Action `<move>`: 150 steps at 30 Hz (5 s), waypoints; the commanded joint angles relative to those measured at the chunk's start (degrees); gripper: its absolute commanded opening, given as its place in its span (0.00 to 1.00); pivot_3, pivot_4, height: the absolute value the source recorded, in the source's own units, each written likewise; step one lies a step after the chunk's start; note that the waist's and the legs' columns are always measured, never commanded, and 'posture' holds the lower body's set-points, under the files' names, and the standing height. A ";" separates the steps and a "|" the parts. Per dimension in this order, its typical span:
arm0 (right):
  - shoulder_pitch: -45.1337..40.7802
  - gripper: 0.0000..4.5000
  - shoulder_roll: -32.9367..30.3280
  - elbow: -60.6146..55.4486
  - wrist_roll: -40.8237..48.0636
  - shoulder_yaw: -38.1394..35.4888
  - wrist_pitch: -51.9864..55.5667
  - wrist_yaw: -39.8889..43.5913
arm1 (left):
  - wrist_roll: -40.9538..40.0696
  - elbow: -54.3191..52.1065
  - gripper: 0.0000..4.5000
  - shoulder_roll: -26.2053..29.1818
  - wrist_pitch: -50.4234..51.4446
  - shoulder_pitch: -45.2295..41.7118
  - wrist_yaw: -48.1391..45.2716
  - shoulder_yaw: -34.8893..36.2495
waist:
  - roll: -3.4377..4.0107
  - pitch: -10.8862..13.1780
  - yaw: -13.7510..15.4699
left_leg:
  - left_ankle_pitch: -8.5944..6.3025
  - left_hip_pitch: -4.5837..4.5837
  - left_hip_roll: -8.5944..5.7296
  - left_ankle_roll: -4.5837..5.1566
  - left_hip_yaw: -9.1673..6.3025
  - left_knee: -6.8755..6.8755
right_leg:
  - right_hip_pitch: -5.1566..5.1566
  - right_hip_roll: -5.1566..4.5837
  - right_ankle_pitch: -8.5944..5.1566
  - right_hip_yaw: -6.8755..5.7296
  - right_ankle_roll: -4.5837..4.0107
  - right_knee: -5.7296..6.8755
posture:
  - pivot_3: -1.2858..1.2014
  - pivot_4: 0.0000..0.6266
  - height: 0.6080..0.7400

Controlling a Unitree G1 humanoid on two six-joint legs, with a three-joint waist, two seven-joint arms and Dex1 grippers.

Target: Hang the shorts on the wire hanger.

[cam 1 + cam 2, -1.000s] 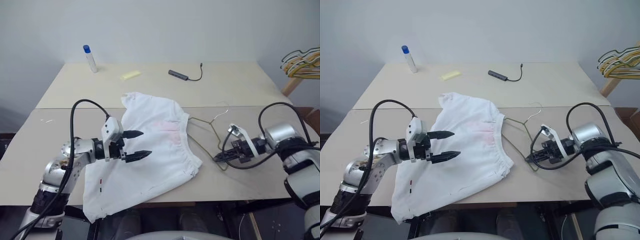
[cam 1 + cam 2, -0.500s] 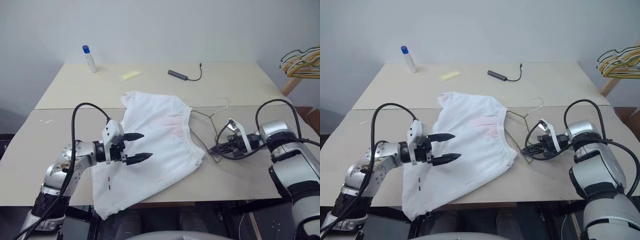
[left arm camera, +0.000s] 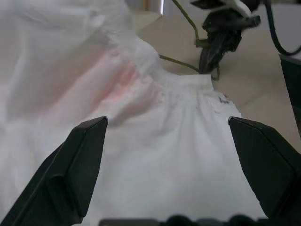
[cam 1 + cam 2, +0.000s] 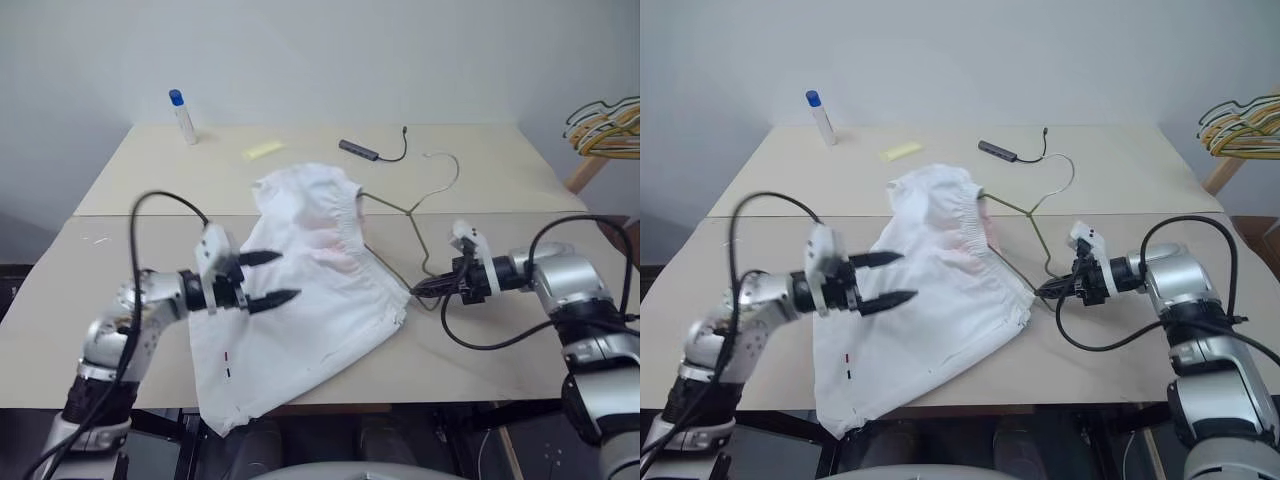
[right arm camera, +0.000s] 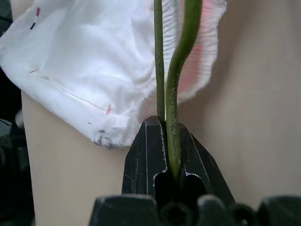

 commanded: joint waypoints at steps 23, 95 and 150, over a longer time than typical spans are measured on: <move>-5.79 0.00 -2.62 -20.39 -12.85 7.56 -0.86 -13.10 | 14.01 40.16 0.99 8.50 -23.14 -38.68 -35.58 -12.86 | 0.00 0.00 -0.62 | 0.03 -0.17 -0.01 -0.03 0.06 0.04 | -0.12 0.06 -0.02 -0.03 0.04 -0.04 | 0.51 0.00 1.00; 12.30 0.99 7.56 -43.39 -0.42 -24.02 17.13 -38.08 | 27.84 64.24 0.00 0.75 -37.87 -49.65 -34.09 -15.57 | -0.01 0.00 -1.97 | 0.03 -0.39 -0.08 -0.02 -0.31 0.25 | -0.12 0.02 -0.03 -0.23 0.07 0.04 | 0.49 0.00 1.00; 4.84 0.01 3.14 -19.01 6.01 -15.50 14.59 -41.01 | 18.50 61.99 0.00 3.02 -36.69 -48.58 -35.58 -17.46 | 0.00 0.00 -2.24 | 0.03 -0.37 -0.07 -0.01 -0.43 0.28 | -0.08 0.07 -0.03 -0.26 0.07 0.08 | 0.50 0.00 1.00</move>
